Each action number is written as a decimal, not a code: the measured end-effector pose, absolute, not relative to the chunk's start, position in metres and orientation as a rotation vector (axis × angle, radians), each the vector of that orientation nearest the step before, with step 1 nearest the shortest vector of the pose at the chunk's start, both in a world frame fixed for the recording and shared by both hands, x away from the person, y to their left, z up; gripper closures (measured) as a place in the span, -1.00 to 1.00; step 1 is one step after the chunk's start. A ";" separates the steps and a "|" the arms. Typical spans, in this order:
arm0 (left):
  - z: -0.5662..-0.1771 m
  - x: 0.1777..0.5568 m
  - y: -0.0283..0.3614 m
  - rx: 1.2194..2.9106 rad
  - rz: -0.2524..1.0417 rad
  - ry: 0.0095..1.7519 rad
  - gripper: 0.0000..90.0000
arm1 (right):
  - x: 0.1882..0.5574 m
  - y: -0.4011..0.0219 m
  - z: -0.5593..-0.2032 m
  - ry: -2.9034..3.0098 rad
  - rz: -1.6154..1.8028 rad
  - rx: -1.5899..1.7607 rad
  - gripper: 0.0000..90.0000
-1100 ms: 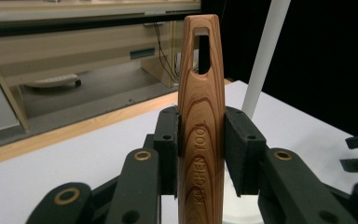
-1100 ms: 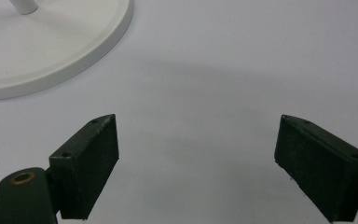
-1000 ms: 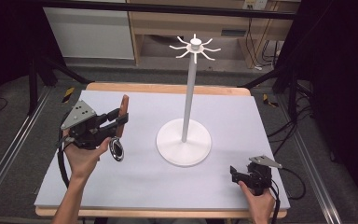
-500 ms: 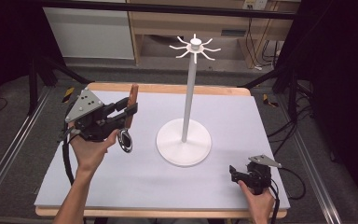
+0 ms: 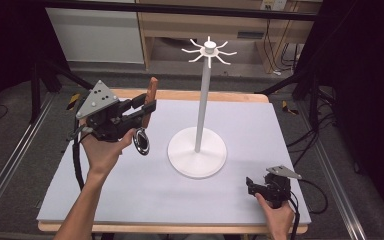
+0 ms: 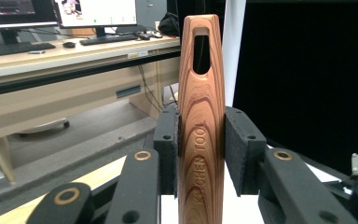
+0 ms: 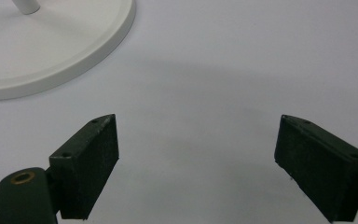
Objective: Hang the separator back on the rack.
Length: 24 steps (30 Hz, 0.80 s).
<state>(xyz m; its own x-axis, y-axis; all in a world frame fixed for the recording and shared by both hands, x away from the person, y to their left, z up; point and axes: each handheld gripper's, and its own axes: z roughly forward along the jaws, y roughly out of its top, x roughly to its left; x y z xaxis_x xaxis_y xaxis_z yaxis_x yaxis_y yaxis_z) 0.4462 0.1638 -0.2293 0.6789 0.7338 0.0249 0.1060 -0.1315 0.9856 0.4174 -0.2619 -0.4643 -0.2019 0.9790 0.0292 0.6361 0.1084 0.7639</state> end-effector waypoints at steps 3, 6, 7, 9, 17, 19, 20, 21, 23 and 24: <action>-0.225 0.448 0.161 1.633 0.612 0.694 0.50 | 0.417 -0.262 -0.464 1.894 0.914 1.574 -0.69; -0.222 0.450 0.159 1.627 0.602 0.689 0.50 | 0.417 -0.262 -0.464 1.896 0.913 1.570 -0.69; -0.221 0.450 0.158 1.626 0.601 0.689 0.50 | 0.417 -0.262 -0.464 1.895 0.916 1.574 -0.69; -0.219 0.451 0.157 1.623 0.597 0.686 0.50 | 0.417 -0.262 -0.464 1.895 0.914 1.571 -0.69; -0.208 0.453 0.151 1.606 0.600 0.668 0.50 | 0.417 -0.263 -0.464 1.894 0.916 1.571 -0.69; -0.206 0.452 0.149 1.613 0.594 0.677 0.50 | 0.417 -0.263 -0.464 1.894 0.916 1.567 -0.69; -0.206 0.452 0.147 1.614 0.593 0.676 0.50 | 0.417 -0.263 -0.464 1.895 0.917 1.563 -0.69; -0.205 0.452 0.146 1.611 0.592 0.673 0.50 | 0.417 -0.263 -0.464 1.894 0.915 1.563 -0.69; -0.204 0.453 0.144 1.609 0.590 0.672 0.50 | 0.417 -0.263 -0.464 1.893 0.919 1.565 -0.69; -0.203 0.453 0.143 1.609 0.591 0.669 0.50 | 0.417 -0.263 -0.464 1.894 0.918 1.564 -0.69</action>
